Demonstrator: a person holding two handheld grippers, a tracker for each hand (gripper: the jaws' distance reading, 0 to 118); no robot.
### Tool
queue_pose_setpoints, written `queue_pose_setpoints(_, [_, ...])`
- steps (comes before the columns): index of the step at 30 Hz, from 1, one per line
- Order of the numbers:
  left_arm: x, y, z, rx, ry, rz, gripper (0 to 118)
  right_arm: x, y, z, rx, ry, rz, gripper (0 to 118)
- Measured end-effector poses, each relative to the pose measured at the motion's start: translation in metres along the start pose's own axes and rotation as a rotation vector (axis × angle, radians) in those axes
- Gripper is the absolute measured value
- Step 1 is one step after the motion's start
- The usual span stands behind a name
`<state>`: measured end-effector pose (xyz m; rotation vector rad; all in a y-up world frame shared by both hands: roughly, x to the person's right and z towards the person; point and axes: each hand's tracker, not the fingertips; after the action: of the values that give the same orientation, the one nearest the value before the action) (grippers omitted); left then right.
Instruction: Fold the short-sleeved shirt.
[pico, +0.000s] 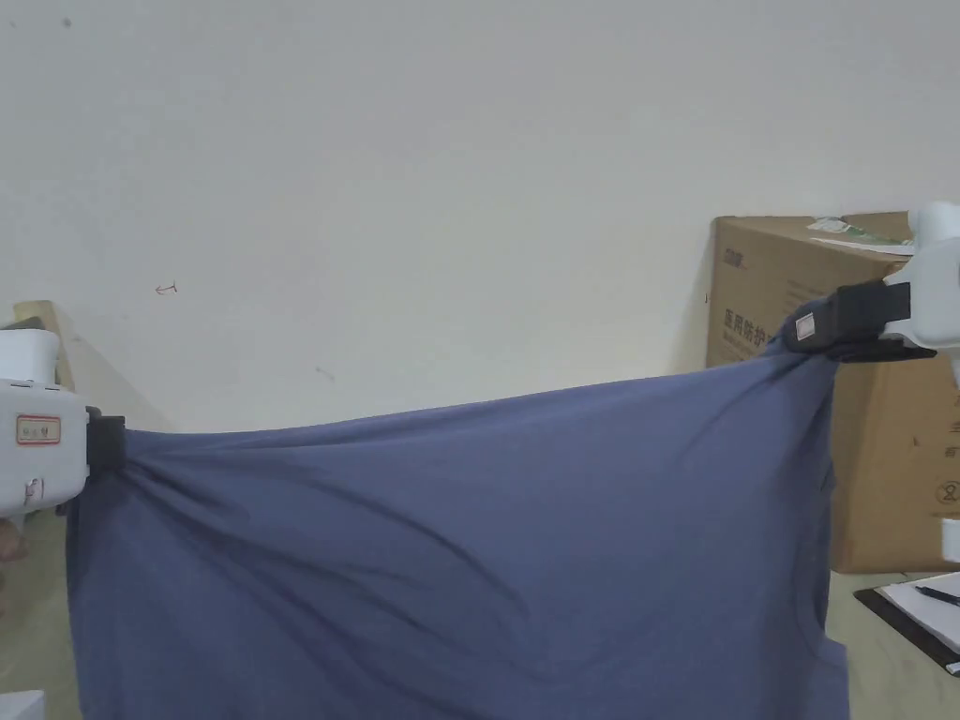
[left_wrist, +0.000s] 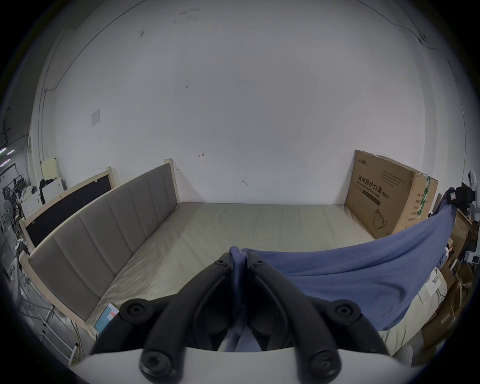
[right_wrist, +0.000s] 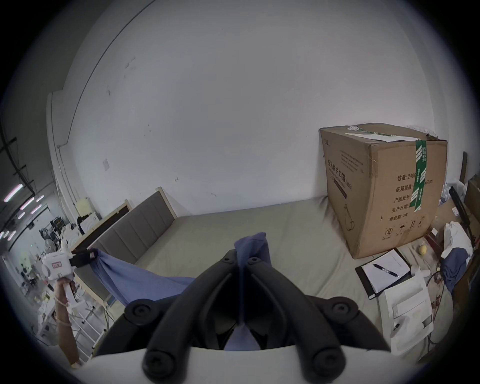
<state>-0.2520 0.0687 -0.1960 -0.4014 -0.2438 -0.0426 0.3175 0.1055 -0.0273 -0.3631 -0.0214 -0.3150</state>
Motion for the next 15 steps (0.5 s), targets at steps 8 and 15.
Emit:
queue_pose_setpoints(8, [0.006, 0.078, -0.061, 0.013, 0.004, 0.014, 6, -0.016, 0.078, -0.059, -0.005, -0.046, 0.062, 0])
queue_pose_setpoints(15, [0.014, 0.190, -0.107, 0.109, 0.011, 0.027, 6, -0.021, 0.181, -0.090, 0.092, -0.067, 0.026, 0])
